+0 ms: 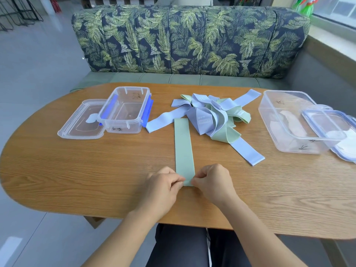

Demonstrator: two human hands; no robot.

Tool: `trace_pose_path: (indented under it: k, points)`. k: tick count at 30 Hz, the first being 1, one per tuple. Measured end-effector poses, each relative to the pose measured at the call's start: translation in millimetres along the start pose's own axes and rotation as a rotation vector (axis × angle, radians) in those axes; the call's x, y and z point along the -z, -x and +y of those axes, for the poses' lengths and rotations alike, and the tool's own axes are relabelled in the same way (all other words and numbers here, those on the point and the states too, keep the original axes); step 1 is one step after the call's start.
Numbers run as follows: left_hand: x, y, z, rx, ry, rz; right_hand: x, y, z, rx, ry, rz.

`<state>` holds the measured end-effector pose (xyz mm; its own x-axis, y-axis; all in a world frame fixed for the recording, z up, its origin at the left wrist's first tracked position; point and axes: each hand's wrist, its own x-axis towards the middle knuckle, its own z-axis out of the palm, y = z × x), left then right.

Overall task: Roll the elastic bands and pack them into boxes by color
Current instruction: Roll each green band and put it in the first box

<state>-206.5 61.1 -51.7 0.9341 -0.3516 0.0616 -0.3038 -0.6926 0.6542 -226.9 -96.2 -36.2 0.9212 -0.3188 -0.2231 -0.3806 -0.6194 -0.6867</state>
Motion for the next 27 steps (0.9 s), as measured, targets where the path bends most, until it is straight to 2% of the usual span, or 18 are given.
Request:
trace_pose_path:
  k: [5, 11, 20, 27]
  points:
    - [-8, 6, 10, 0.11, 0.046, 0.144, -1, -2, -2, -0.013, 0.043, 0.003]
    - [-4, -4, 15, 0.173, -0.025, 0.095, 1, -6, -4, -0.046, 0.052, -0.02]
    - [7, -25, 18, 0.435, -0.022, 0.004, -1, -9, -7, -0.103, 0.024, -0.009]
    - [9, -33, 24, 0.487, -0.097, -0.054, -3, -13, -9, -0.149, 0.022, -0.01]
